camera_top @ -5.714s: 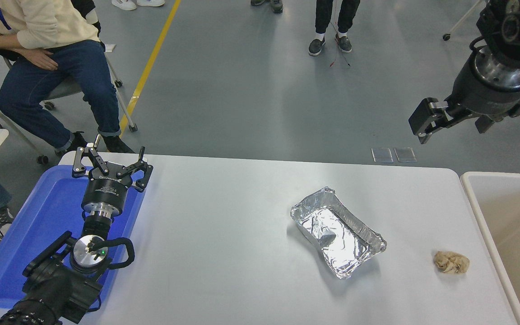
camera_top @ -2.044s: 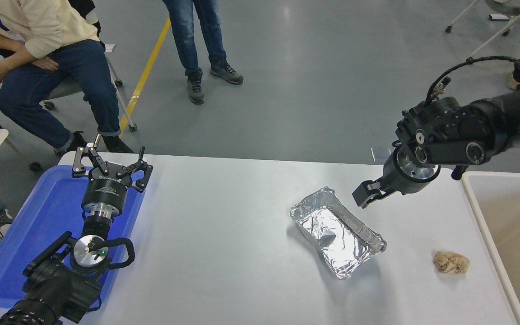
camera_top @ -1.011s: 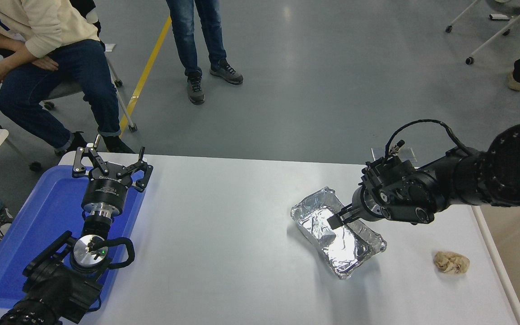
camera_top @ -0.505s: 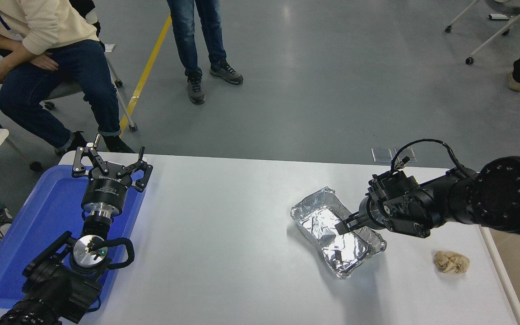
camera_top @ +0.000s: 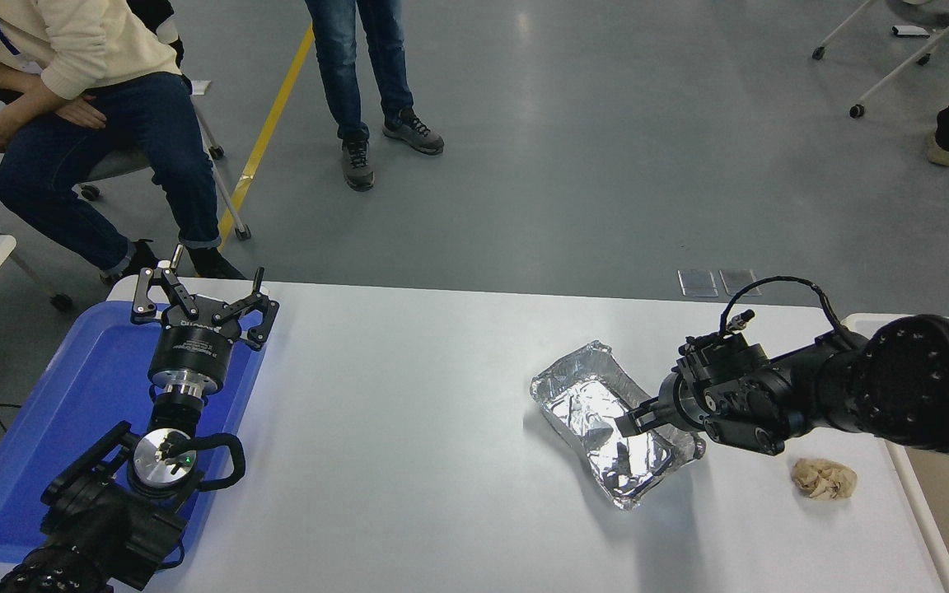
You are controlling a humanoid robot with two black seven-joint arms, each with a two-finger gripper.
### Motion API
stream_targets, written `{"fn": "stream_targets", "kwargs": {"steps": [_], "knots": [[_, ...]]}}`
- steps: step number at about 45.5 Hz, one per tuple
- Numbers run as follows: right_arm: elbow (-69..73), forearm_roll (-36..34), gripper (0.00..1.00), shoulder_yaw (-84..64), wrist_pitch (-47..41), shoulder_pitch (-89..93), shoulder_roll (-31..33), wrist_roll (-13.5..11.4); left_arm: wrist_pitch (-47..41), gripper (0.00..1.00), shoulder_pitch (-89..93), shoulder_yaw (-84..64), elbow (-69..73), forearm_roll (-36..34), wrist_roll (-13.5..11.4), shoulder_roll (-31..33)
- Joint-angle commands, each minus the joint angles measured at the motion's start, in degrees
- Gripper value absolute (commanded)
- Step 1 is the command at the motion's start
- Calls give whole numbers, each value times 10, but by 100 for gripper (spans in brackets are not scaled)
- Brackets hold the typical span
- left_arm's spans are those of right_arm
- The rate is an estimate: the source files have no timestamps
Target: Pick up foil plate and place in dustbin
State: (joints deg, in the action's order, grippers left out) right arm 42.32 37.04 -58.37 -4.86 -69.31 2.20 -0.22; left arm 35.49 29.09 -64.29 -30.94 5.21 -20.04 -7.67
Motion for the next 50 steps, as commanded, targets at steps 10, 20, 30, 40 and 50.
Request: {"fn": "stream_targets", "kwargs": {"steps": [10, 20, 30, 40, 50], "knots": [[-3, -10, 21, 5, -4, 8, 1, -1, 0, 100, 0, 0, 0, 0, 0, 0], [3, -19, 0, 7, -7, 1, 7, -1, 0, 100, 0, 0, 0, 0, 0, 0], [11, -65, 0, 7, -18, -8, 10, -1, 0, 100, 0, 0, 0, 0, 0, 0], [81, -70, 0, 2, -19, -63, 38, -1, 0, 100, 0, 0, 0, 0, 0, 0], [202, -95, 0, -10, -20, -167, 61, 0, 1, 100, 0, 0, 0, 0, 0, 0]]}}
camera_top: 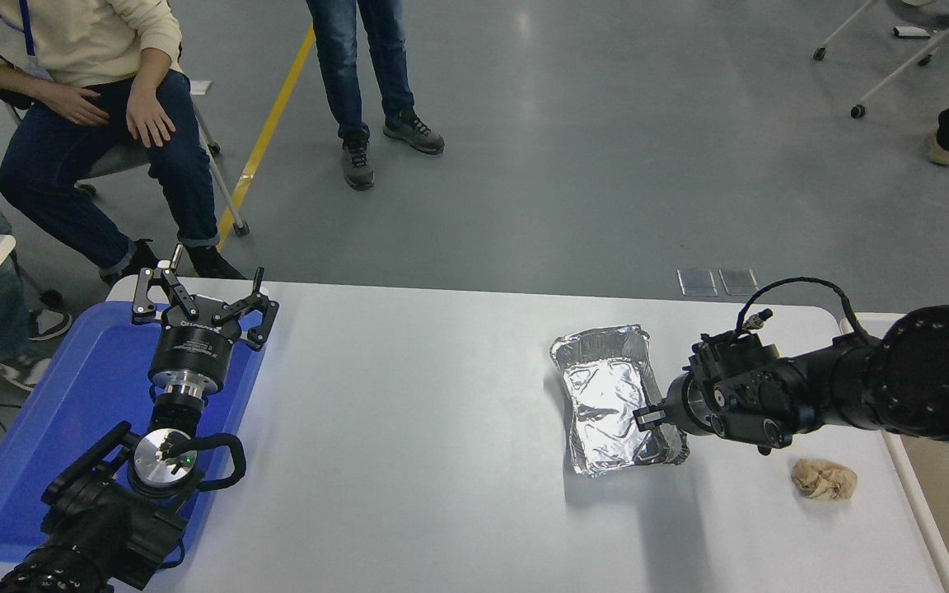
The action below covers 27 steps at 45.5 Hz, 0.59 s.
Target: Pick up foil plate and place in dustbin
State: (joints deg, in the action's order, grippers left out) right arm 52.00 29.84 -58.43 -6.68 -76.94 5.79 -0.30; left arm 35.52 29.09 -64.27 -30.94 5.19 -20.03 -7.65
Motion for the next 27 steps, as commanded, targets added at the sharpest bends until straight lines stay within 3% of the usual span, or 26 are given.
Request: {"fn": "stream_targets", "kwargs": {"steps": [1, 13, 27], "knots": [[115, -25, 0, -12, -3, -101, 26, 0, 1, 100, 0, 0, 0, 0, 0, 0], [191, -74, 0, -77, -103, -239, 58, -1, 0, 100, 0, -1, 0, 0, 0, 0], [257, -77, 0, -92, -198, -380, 95, -1, 0, 100, 0, 0, 0, 0, 0, -1]]}}
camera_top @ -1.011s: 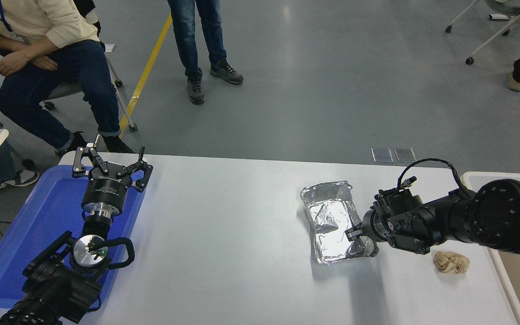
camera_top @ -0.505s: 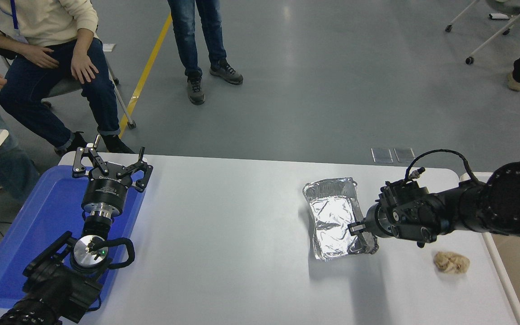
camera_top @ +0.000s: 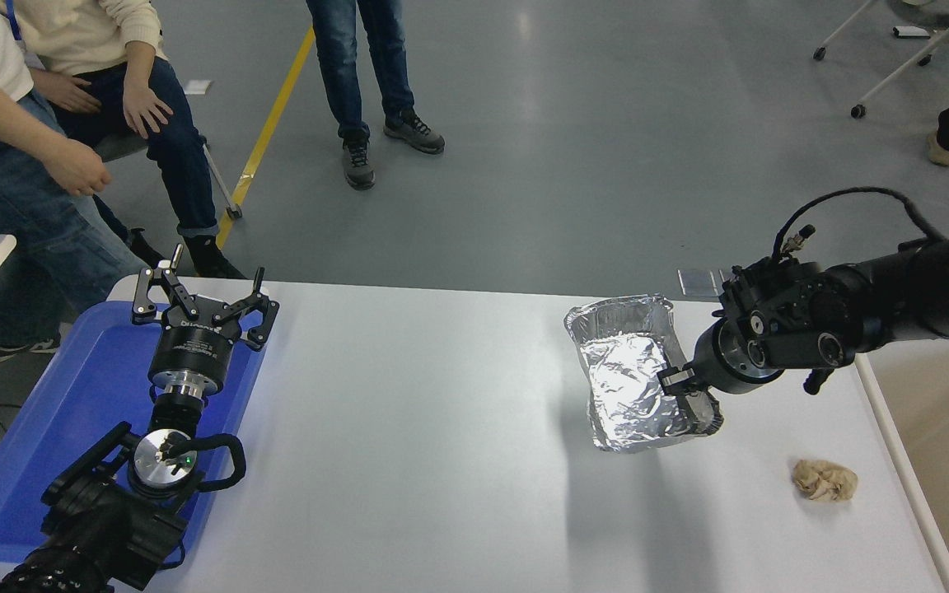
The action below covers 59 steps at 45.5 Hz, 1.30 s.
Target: Pick up foil plate and place in dustbin
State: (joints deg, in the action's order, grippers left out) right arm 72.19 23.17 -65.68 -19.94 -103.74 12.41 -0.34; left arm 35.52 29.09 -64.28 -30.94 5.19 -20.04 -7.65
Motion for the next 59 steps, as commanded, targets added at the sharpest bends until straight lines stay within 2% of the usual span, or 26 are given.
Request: {"fn": "stream_targets", "kwargs": {"steps": [1, 27, 42, 59], "knots": [[57, -10, 0, -19, -71, -123, 34, 0, 1, 100, 0, 0, 0, 0, 0, -1], [74, -3, 0, -45, -244, -321, 70, -1, 0, 100, 0, -1, 0, 0, 0, -1], [81, -1, 0, -46, -251, -361, 91, 0, 0, 100, 0, 0, 0, 0, 0, 0], [81, 6, 0, -104, -251, -375, 159, 0, 0, 100, 0, -1, 0, 0, 0, -1]]}}
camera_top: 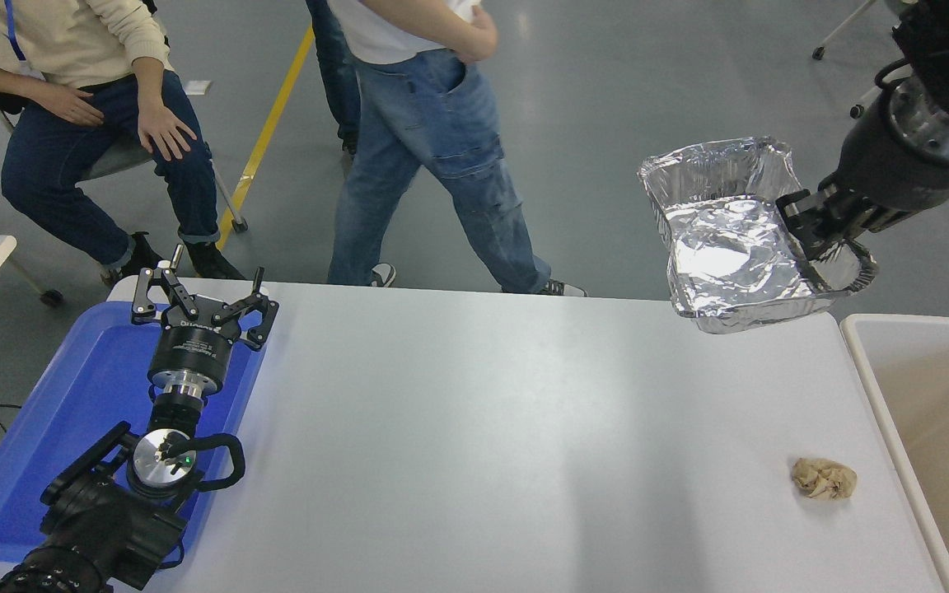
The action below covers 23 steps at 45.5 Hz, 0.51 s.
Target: Pick up foil plate and place in dustbin
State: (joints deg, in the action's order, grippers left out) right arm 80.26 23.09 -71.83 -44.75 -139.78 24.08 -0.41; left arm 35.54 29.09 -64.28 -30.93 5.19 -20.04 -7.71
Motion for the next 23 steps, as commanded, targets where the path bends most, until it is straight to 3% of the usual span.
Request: {"fn": "stream_targets", "kwargs": {"steps": [1, 23], "knots": [[1, 8, 0, -51, -2, -15, 48, 0, 0, 100, 0, -1, 0, 0, 0, 0], [-4, 75, 0, -212, -2, -65, 213, 1, 0, 100, -1, -1, 0, 0, 0, 0]]}}
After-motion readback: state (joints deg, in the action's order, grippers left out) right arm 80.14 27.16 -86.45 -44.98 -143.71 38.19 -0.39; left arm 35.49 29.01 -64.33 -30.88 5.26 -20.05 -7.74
